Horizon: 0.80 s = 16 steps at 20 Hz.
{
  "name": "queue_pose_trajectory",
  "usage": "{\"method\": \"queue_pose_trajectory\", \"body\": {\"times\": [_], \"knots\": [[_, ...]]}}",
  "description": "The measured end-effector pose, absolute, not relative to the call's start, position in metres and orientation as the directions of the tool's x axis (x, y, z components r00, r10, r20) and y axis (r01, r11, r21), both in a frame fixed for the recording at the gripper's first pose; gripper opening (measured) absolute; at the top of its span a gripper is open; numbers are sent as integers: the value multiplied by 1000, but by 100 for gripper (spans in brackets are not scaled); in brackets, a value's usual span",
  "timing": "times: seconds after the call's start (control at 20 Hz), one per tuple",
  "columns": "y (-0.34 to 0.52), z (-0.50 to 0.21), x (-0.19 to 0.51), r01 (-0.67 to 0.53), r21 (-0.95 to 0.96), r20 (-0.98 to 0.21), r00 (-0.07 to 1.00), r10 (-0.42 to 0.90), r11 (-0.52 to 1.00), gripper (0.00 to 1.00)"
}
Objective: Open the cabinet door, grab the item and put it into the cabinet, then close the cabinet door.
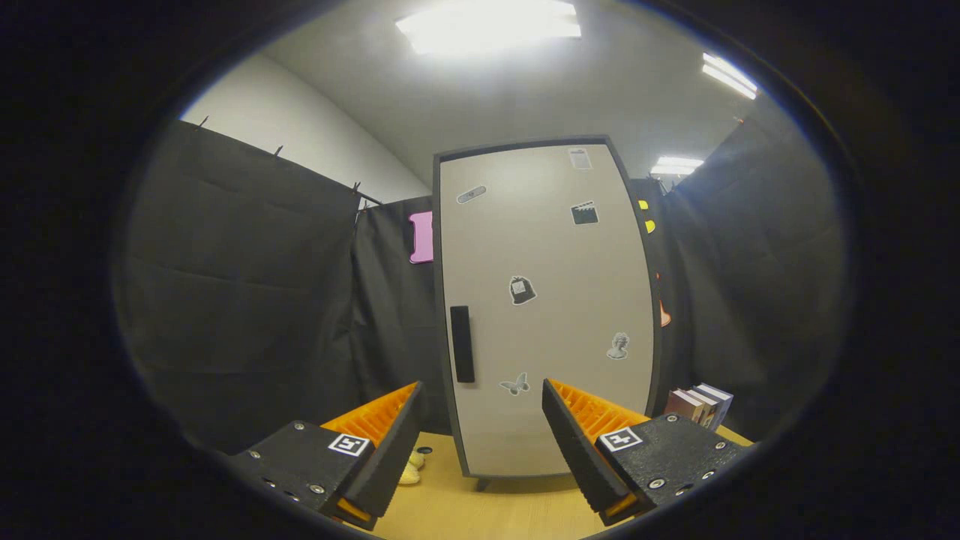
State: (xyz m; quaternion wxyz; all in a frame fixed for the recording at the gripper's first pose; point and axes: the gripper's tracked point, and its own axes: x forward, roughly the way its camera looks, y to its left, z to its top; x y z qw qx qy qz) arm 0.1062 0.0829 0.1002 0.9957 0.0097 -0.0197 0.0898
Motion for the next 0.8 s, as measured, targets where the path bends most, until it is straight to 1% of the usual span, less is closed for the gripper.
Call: {"method": "queue_pose_trajectory", "body": {"times": [0.35,0.8], "knots": [[111,119,170,-192,0,27,981,192,981,95],[127,104,253,-173,9,-58,983,173,985,95]]}}
